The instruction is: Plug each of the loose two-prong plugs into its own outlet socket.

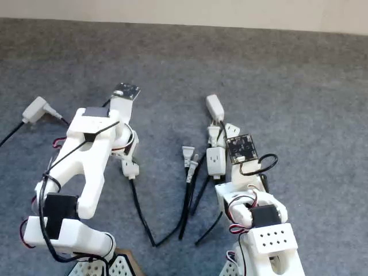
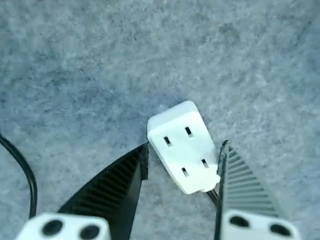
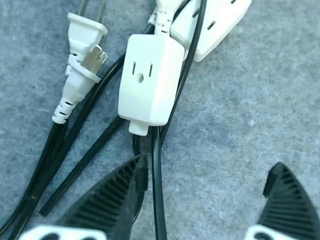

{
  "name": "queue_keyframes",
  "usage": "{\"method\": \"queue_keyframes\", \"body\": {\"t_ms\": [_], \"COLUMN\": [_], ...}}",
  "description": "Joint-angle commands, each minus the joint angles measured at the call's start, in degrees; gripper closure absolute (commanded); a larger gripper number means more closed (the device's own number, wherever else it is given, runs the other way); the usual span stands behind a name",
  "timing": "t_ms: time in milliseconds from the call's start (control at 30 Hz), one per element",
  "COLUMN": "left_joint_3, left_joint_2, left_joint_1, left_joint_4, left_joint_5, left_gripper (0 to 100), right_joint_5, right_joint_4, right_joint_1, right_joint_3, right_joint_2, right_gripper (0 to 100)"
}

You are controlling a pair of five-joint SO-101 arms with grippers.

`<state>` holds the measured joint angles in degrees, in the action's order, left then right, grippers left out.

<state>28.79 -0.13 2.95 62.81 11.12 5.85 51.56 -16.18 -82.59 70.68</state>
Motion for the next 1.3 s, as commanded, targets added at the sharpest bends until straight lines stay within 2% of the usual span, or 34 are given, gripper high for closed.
{"method": "queue_keyframes", "body": {"t_ms": [0, 133, 300, 500, 600, 767, 933, 1067, 1267], "left_joint_3": [-0.75, -0.31, -0.48, -3.21, -7.96, -18.15, -26.86, -32.13, -35.56], "left_joint_2": [0.04, 0.31, 0.40, 0.40, 1.63, 9.27, 20.35, 25.63, 19.82], "left_joint_1": [-3.91, -8.31, -9.10, -9.10, -9.10, -9.01, -8.84, -6.99, -3.03], "left_joint_4": [3.60, 6.77, 7.30, 9.67, 15.82, 26.64, 35.60, 35.52, 35.52], "left_joint_5": [0.35, -0.18, 2.02, 17.14, 24.62, 41.76, 53.19, 51.69, 51.25], "left_gripper": [78, 78, 78, 93, 94, 94, 94, 93, 74], "right_joint_5": [-0.26, -0.26, -0.26, -0.26, -0.26, -0.26, -0.26, -0.26, -0.18], "right_joint_4": [-0.66, -0.66, -0.66, -0.66, -0.66, -0.66, -0.66, -0.66, -0.66], "right_joint_1": [0.40, 0.40, 0.40, 0.40, 0.40, 0.40, 0.40, 0.40, 0.31], "right_joint_3": [0.40, 0.40, 0.40, 0.40, 0.40, 0.40, 0.40, 0.40, 0.40], "right_joint_2": [0.66, 0.66, 0.66, 0.66, 0.66, 0.66, 0.66, 0.66, 0.66], "right_gripper": [64.5, 64.5, 64.5, 64.5, 64.5, 64.5, 64.5, 64.5, 64.5]}}
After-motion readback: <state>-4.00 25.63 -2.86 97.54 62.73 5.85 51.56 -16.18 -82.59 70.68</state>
